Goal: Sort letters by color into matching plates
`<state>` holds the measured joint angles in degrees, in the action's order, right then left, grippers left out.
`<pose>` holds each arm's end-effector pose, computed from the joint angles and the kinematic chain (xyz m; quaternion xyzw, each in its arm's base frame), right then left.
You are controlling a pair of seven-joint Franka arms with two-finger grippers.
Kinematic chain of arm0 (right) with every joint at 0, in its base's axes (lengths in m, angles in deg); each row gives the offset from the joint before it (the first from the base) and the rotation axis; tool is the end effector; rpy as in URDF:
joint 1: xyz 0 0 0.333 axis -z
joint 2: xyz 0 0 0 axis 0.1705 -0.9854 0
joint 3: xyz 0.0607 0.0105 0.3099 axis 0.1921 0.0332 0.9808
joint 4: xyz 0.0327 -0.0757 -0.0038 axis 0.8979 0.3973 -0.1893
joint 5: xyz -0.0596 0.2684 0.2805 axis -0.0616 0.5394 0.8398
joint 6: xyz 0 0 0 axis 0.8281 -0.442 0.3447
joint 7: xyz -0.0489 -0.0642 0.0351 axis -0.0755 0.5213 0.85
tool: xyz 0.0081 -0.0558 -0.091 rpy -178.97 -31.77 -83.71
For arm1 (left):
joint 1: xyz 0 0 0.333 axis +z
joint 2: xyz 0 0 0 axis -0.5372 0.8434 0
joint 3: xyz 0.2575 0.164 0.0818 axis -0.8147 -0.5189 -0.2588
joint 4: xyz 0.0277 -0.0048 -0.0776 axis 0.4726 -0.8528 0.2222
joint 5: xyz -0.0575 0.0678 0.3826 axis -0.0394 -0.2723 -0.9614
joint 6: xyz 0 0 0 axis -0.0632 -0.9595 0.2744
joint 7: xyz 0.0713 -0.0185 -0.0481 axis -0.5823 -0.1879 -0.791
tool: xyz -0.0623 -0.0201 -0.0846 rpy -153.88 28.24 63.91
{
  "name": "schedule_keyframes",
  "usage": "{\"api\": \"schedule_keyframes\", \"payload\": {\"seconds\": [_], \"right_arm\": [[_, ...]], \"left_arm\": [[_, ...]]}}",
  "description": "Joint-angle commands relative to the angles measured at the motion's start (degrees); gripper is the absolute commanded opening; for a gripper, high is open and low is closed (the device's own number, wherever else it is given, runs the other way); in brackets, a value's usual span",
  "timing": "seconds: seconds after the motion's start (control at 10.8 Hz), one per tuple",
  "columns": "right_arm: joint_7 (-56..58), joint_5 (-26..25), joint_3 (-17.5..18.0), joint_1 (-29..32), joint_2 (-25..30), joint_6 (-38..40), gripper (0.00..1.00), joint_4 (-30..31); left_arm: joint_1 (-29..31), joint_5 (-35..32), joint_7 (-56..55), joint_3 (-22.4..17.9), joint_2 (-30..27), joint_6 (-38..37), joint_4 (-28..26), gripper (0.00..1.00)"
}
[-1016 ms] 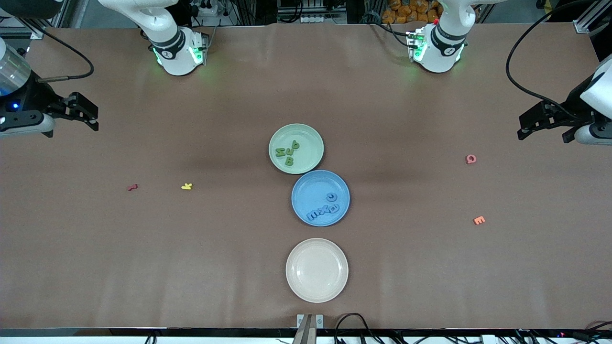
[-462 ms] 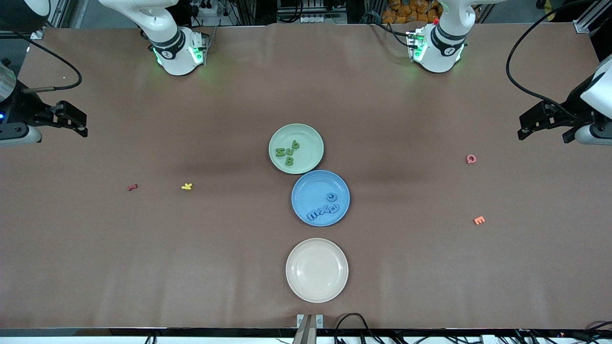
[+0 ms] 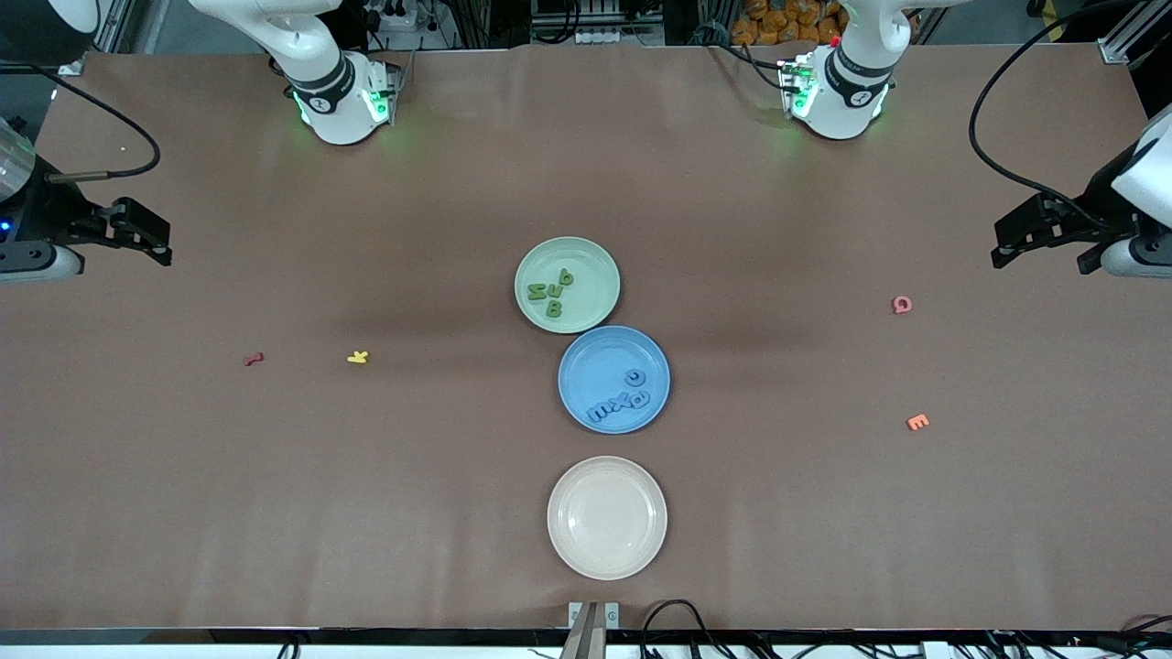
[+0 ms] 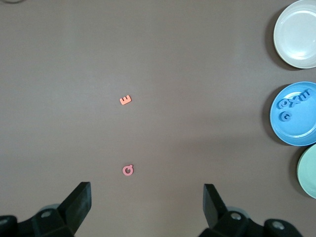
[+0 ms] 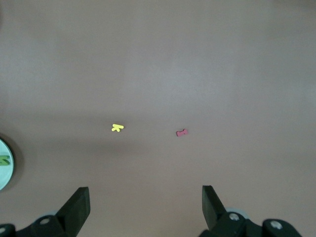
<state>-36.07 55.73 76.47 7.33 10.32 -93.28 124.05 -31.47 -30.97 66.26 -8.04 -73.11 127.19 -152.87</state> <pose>0.5623 0.0196 0.6176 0.9980 0.0522 0.0069 0.0356 0.5702 -0.0429 0.6300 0.9986 -0.0389 0.0348 0.0105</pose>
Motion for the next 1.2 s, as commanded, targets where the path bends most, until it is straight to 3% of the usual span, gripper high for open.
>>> {"api": "schedule_keyframes", "payload": {"seconds": [0.0, 0.18, 0.46, 1.11], "right_arm": [[-3.49, 0.65, 0.36, -0.51, -0.83, 1.06, 1.00, -2.32], [-3.57, 4.16, 0.09, 0.63, -0.74, 0.80, 1.00, -2.32], [-3.57, 5.40, 0.09, 0.64, -0.74, 0.35, 1.00, -2.32], [-3.31, 5.14, 0.18, 0.38, -0.65, 0.44, 1.00, -2.23]], "left_arm": [[-0.23, -0.17, 1.40, -0.16, 0.65, -1.38, 1.62, 1.00], [-0.23, -0.17, 1.40, -0.16, 0.65, -1.38, 1.62, 1.00], [-0.23, -0.17, 1.40, -0.16, 0.65, -1.38, 1.62, 1.00], [-0.14, -0.17, 1.40, -0.16, 0.74, -1.38, 1.53, 1.00]]}}
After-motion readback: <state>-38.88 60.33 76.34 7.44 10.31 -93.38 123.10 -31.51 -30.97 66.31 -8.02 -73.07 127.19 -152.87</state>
